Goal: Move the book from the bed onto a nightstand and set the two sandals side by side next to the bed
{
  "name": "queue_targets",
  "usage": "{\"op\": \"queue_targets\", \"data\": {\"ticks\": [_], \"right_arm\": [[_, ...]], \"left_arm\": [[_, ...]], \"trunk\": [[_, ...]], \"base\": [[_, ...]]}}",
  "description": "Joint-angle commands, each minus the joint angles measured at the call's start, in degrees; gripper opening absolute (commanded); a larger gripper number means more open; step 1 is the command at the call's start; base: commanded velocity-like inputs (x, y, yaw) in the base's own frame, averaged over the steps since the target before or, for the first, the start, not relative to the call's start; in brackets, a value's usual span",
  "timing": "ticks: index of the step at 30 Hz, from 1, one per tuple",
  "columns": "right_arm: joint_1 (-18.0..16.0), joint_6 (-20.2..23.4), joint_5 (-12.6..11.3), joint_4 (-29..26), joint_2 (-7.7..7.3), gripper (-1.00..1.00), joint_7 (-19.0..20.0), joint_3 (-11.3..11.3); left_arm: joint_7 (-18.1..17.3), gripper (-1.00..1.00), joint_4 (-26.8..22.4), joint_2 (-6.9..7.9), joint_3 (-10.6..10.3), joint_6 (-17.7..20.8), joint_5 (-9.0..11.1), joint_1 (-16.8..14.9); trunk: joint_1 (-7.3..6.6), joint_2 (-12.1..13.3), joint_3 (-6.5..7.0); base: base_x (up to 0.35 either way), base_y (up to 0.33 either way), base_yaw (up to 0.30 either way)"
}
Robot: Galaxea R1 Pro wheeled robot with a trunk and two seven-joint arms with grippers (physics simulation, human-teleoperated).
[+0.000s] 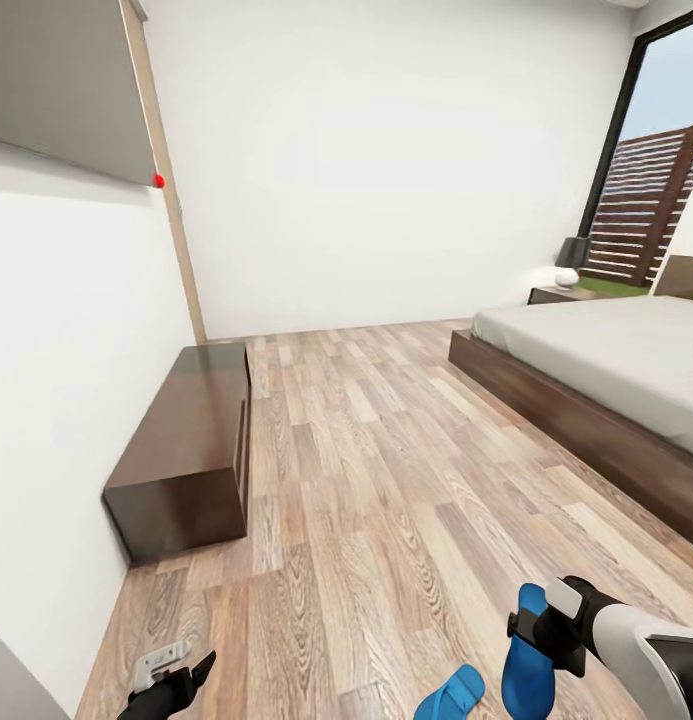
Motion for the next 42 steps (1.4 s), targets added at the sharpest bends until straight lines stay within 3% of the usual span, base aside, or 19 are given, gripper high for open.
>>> {"op": "queue_targets", "data": {"ticks": [1,16,42], "right_arm": [[-0.06,0.03,-0.38,0.09,0.01,-1.0,-0.38,-0.09],[-0.06,0.01,-0.41,0.06,-0.06,-1.0,-0.37,-0.16],[-0.06,0.03,-0.41,0.12,-0.09,-1.0,-0.45,-0.14]], "left_arm": [[-0.35,1.0,0.06,-0.01,0.13,0.0,0.3,-0.03],[-0.35,1.0,0.06,-0.01,0.13,0.0,0.32,-0.04],[-0.35,1.0,0.06,-0.01,0.13,0.02,0.32,-0.05]], "trunk": [[-0.01,-0.02,-0.05],[-0.01,-0.02,-0.01],[-0.01,-0.02,0.03]], "base": [[0.0,0.0,-0.041],[0.0,0.0,-0.03],[0.0,0.0,-0.264]]}}
